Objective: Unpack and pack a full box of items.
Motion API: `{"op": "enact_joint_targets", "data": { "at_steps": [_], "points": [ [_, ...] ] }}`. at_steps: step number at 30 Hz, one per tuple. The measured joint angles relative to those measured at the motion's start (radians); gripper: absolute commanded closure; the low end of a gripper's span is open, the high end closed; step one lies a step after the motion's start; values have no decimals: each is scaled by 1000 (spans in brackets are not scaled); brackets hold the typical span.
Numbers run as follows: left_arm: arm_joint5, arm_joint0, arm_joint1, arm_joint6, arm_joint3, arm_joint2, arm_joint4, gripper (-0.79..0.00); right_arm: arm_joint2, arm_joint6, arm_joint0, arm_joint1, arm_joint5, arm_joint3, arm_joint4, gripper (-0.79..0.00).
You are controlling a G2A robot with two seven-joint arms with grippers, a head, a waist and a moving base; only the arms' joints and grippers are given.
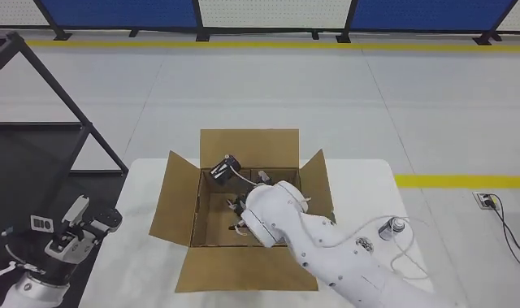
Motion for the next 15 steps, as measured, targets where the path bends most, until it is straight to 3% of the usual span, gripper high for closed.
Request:
{"op": "enact_joint_targets", "data": {
  "at_steps": [15],
  "points": [
    [14, 3, 0, 12, -6, 19, 20, -785, 2, -18, -12, 0, -21, 4, 14, -785]
  ]
}}
